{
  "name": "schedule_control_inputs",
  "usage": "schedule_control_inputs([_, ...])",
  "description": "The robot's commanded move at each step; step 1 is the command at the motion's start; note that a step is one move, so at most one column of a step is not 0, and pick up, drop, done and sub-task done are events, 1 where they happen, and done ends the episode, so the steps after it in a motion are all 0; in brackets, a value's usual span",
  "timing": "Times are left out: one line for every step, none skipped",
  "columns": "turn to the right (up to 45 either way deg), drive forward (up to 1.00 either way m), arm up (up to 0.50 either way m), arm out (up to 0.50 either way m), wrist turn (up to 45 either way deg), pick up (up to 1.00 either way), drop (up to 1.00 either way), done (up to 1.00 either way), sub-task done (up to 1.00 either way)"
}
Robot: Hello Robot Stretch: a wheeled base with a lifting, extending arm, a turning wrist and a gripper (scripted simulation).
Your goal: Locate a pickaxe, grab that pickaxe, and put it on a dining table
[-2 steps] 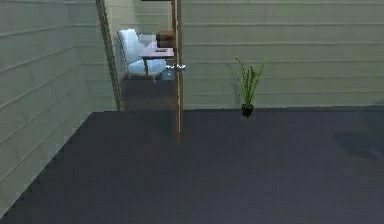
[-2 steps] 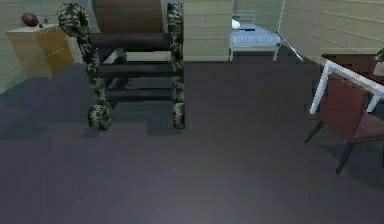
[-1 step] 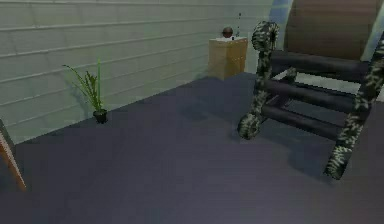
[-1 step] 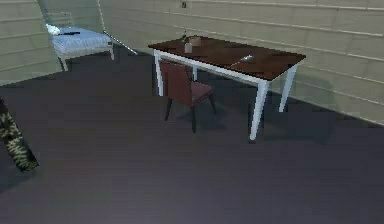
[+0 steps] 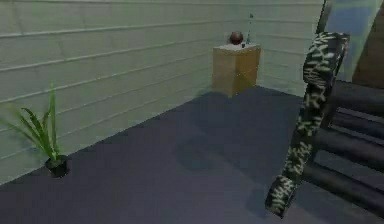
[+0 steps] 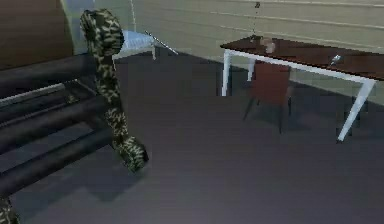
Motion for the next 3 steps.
schedule_control_inputs([0.0, 1.00, 0.00, 0.00, 0.0, 0.00, 0.00, 0.00, 0.00])
schedule_control_inputs([0.0, 0.70, 0.00, 0.00, 0.0, 0.00, 0.00, 0.00, 0.00])
schedule_control_inputs([45.0, 0.00, 0.00, 0.00, 0.0, 0.00, 0.00, 0.00, 0.00])
